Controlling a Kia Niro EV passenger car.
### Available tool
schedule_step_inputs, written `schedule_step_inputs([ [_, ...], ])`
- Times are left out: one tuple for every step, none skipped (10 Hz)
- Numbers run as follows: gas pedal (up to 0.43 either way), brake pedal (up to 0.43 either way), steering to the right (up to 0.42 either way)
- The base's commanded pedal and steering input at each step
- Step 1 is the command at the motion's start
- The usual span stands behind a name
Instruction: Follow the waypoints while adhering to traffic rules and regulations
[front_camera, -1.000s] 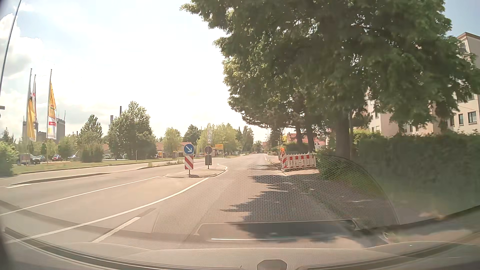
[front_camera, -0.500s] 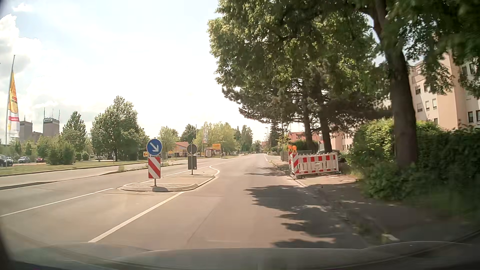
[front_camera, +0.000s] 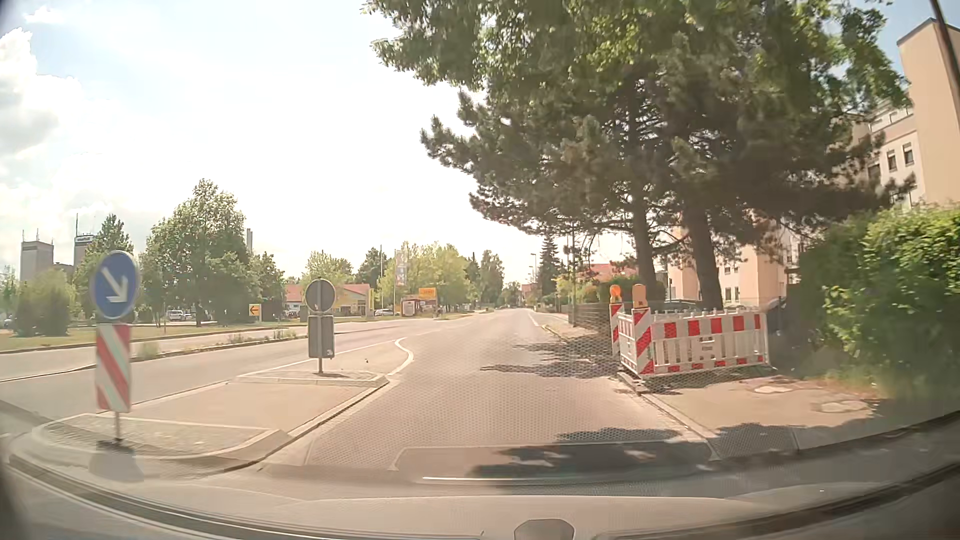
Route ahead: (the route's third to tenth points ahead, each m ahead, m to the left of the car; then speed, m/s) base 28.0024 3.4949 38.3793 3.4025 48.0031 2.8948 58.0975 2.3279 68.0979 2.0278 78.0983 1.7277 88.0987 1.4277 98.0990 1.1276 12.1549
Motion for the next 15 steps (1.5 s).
schedule_step_inputs([
  [0.11,0.0,-0.004],
  [0.118,0.0,-0.004],
  [0.138,0.0,-0.004],
  [0.138,0.0,-0.003],
  [0.138,0.0,-0.002],
  [0.138,0.0,0.0],
  [0.13,0.0,0.001],
  [0.13,0.0,0.002],
  [0.13,0.0,0.002],
  [0.118,0.0,0.003],
  [0.13,0.0,0.003],
  [0.13,0.0,0.003],
  [0.13,0.0,0.003],
  [0.13,0.0,0.003],
  [0.13,0.0,0.003],
])
